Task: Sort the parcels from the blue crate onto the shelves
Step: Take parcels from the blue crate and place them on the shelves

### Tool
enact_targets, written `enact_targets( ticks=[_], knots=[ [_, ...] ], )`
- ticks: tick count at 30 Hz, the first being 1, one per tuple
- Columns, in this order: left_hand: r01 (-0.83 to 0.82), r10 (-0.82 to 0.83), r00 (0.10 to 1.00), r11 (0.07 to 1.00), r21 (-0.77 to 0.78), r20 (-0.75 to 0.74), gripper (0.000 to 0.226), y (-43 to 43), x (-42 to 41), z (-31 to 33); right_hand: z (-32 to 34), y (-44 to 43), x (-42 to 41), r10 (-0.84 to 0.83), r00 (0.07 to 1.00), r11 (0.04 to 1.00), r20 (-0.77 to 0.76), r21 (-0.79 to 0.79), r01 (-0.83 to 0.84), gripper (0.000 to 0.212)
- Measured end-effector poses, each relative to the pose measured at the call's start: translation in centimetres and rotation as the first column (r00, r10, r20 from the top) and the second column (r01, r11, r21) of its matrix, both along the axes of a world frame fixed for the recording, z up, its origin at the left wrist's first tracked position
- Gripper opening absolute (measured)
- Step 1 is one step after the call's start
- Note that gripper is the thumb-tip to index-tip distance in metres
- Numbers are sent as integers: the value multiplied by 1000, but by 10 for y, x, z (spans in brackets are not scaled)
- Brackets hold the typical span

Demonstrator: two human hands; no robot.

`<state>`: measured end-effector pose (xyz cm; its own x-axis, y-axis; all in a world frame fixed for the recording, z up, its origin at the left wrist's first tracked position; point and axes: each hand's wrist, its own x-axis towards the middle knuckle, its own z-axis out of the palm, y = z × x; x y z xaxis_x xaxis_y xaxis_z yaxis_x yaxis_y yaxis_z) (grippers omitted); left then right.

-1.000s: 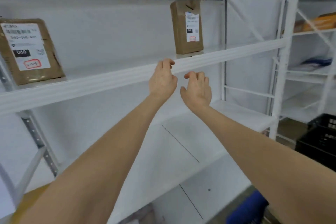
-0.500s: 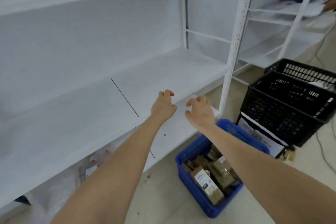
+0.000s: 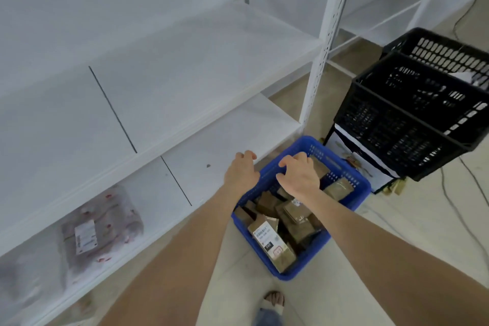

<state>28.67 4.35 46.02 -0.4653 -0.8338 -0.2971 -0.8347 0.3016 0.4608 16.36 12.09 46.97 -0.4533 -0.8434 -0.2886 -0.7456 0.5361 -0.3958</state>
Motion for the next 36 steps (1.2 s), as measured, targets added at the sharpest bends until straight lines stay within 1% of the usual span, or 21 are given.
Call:
enact_targets(
  ticks=[4, 8, 10, 13, 16, 19, 21, 22, 25, 28, 29, 31, 32, 34, 36],
  knots=[
    [-5, 2, 999, 996, 86, 33, 42, -13, -27, -43, -42, -13, -30, 6, 1000, 997, 30, 79, -9, 41],
    [-13, 5, 999, 986, 164, 54, 48, -17, -44, -87, -82, -22, -56, 13, 996, 991, 87, 132, -24, 43],
    [-72, 57, 995, 975, 210, 78, 50, -18, -54, -117, -107, -29, -70, 28, 993, 984, 114, 171, -48, 44],
    [-204, 170, 975, 942, 268, 145, 49, -14, -62, -161, -150, -36, -84, 84, 984, 962, 159, 245, -122, 50],
    [-397, 354, 916, 864, 309, 189, 44, -6, -67, -210, -194, -40, -93, 173, 962, 929, 210, 291, -230, 60],
    [-560, 519, 828, 742, 367, 214, 46, 16, -66, -262, -244, -35, -95, 211, 939, 883, 272, 358, -303, 67],
    [-634, 583, 770, 655, 411, 258, 48, 34, -60, -293, -277, -30, -91, 240, 923, 847, 302, 399, -351, 70],
    [-664, 604, 744, 618, 421, 286, 49, 42, -56, -307, -292, -26, -87, 218, 911, 834, 349, 419, -360, 70],
    [-746, 678, 656, 517, 421, 331, 49, 59, -45, -349, -337, -17, -70, 22, 832, 820, 554, 466, -332, 73],
    [-812, 749, 555, 392, 434, 362, 44, 69, -38, -385, -376, -8, -52, -127, 749, 792, 650, 521, -317, 74],
    [-823, 773, 523, 349, 448, 359, 43, 72, -37, -394, -385, -5, -47, -174, 717, 782, 676, 537, -317, 71],
    [-829, 826, 463, 276, 486, 321, 38, 79, -35, -410, -396, -2, -40, -226, 664, 771, 713, 548, -326, 55],
    [-824, 847, 443, 256, 505, 293, 34, 81, -35, -415, -398, -2, -38, -245, 651, 769, 719, 553, -321, 48],
    [-805, 884, 410, 234, 545, 225, 28, 82, -34, -418, -402, -4, -38, -288, 632, 778, 720, 560, -284, 42],
    [-773, 924, 355, 204, 601, 142, 26, 77, -37, -416, -403, -9, -41, -346, 607, 793, 716, 569, -218, 39]
  ],
)
